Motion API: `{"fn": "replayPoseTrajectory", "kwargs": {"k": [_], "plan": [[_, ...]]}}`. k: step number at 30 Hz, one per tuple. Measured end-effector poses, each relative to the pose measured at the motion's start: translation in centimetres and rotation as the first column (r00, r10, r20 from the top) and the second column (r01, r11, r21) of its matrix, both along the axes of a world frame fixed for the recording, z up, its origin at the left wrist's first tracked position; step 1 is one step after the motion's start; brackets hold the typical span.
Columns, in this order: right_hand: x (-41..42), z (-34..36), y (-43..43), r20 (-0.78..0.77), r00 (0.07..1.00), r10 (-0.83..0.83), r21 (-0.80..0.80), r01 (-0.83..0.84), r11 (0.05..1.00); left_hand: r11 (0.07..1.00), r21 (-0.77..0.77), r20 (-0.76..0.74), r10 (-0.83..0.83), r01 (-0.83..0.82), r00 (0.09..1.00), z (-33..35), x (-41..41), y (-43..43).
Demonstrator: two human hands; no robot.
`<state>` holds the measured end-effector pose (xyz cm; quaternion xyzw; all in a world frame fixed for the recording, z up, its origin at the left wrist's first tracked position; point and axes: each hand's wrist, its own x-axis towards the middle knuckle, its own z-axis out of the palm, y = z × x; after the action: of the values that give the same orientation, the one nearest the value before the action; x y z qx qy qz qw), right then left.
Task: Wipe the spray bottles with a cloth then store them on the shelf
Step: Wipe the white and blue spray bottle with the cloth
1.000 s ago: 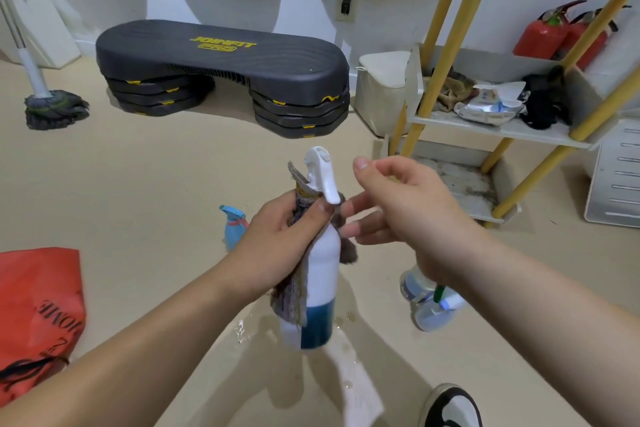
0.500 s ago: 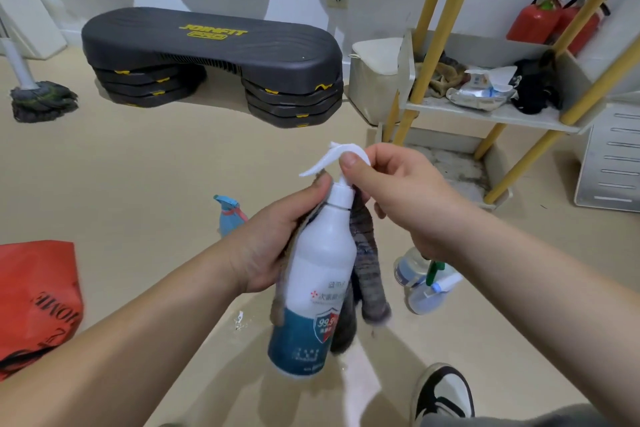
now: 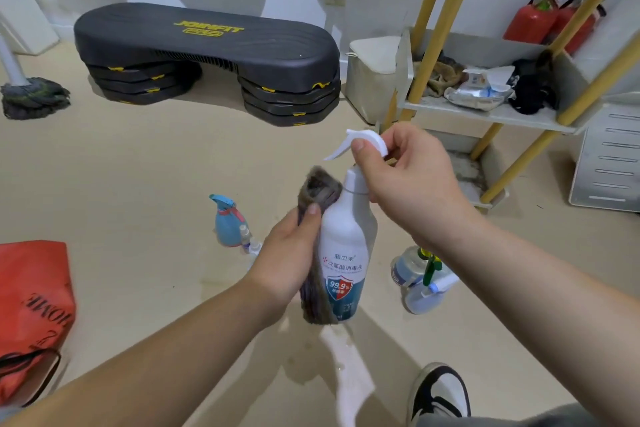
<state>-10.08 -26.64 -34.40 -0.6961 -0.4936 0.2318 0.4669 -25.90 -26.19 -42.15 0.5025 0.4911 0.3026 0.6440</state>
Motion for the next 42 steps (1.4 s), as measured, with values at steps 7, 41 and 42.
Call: {"fn": "replayPoseTrajectory", "kwargs": {"k": [7,41,42], "plan": [[0.3,-1.0,0.2,-0.168,0.984,-0.065,-0.083,0.052,0.995,0.995,0.097,-0.002,0.004,-0.004,1.000,2.2,1.2,-0.9],[3.1,-0.3,-0.1,-0.503,0.811,-0.297,-0.161,0.250,0.955,0.756,-0.652,0.297,0.322,-0.055,0.899,-0.3,0.0,-0.6],[3.2,-0.4,-0.1,-0.523,0.804,-0.285,-0.163,0.234,0.959,0.768,-0.637,0.284,0.321,-0.073,0.903,0.2,0.1,-0.4]]}}
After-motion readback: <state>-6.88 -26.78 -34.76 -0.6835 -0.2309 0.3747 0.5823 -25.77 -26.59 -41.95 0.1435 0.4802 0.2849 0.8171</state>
